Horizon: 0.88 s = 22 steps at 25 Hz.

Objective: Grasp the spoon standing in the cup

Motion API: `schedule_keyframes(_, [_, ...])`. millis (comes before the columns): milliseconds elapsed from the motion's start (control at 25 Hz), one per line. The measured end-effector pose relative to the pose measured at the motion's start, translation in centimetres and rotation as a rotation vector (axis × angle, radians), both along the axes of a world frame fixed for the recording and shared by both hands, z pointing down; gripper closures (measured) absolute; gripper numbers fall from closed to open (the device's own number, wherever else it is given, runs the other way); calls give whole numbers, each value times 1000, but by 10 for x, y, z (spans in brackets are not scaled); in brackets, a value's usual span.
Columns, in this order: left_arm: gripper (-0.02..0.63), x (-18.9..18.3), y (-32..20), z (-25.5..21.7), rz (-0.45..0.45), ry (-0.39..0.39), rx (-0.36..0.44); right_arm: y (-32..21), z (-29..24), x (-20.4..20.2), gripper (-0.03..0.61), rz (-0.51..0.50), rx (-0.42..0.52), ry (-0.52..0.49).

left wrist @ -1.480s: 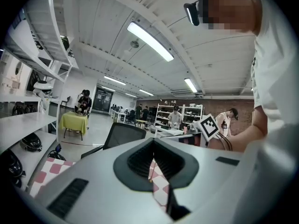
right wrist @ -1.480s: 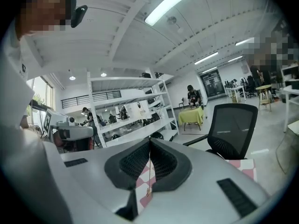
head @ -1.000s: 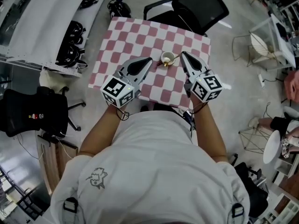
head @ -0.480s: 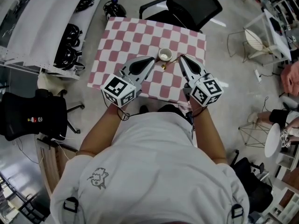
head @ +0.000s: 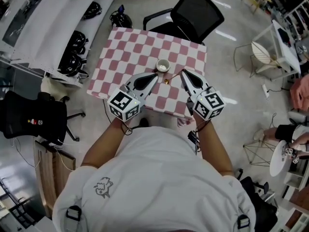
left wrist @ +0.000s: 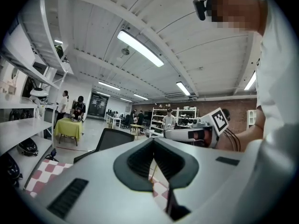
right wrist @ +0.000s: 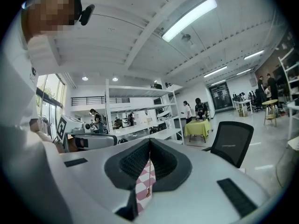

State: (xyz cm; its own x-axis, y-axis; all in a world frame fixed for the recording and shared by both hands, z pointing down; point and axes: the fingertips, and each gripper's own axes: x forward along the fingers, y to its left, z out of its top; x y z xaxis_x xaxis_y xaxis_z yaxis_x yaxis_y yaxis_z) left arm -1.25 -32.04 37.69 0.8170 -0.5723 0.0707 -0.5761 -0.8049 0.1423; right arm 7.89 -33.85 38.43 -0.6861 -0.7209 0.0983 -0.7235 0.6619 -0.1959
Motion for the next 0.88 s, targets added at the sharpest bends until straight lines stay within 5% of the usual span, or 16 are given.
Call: schedule_keyframes(880, [600, 65, 118, 25, -176, -65, -50, 106, 30, 94, 545, -118, -36, -39])
